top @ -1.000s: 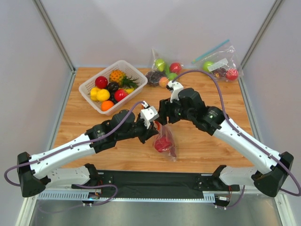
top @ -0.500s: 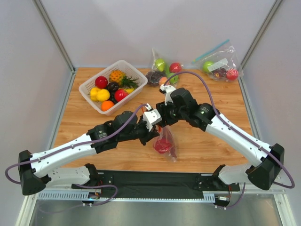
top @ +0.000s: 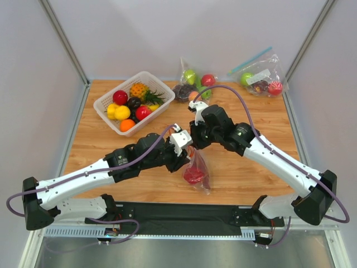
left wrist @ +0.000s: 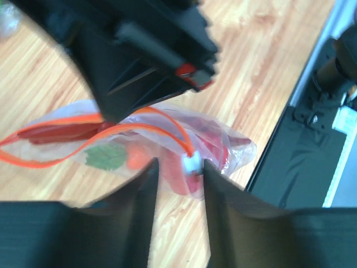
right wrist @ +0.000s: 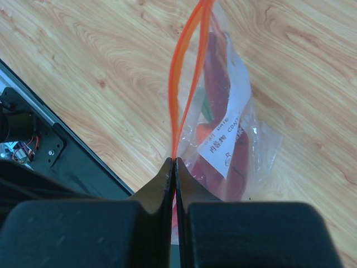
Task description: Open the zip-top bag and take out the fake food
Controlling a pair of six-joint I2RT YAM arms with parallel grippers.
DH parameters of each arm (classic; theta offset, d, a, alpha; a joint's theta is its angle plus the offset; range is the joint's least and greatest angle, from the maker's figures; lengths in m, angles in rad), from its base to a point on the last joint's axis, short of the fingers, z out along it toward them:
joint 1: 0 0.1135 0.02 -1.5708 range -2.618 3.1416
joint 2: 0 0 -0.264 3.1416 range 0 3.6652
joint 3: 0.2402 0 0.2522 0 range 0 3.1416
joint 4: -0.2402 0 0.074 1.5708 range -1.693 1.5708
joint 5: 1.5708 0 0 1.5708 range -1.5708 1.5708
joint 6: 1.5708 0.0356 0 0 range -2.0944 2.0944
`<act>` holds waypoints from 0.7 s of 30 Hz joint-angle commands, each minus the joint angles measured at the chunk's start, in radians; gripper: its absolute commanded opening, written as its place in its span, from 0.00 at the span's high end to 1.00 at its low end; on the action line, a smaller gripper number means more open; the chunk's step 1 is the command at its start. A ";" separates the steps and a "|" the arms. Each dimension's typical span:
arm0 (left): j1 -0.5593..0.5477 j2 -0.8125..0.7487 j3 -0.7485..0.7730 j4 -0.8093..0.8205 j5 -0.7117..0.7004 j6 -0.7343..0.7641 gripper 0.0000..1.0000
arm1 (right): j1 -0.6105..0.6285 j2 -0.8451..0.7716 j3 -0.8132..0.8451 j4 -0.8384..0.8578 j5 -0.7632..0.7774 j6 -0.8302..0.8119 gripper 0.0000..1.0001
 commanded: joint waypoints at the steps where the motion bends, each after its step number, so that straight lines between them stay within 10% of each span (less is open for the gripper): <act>1: -0.004 -0.037 0.044 -0.013 -0.122 -0.024 0.52 | 0.004 -0.061 -0.015 0.034 0.049 -0.019 1.00; 4: -0.004 -0.081 0.032 -0.022 -0.203 -0.038 0.30 | 0.004 -0.093 -0.024 0.035 0.071 -0.019 1.00; 21: 0.234 -0.079 -0.057 0.002 -0.107 -0.455 0.20 | 0.014 -0.194 -0.098 0.061 0.058 0.014 1.00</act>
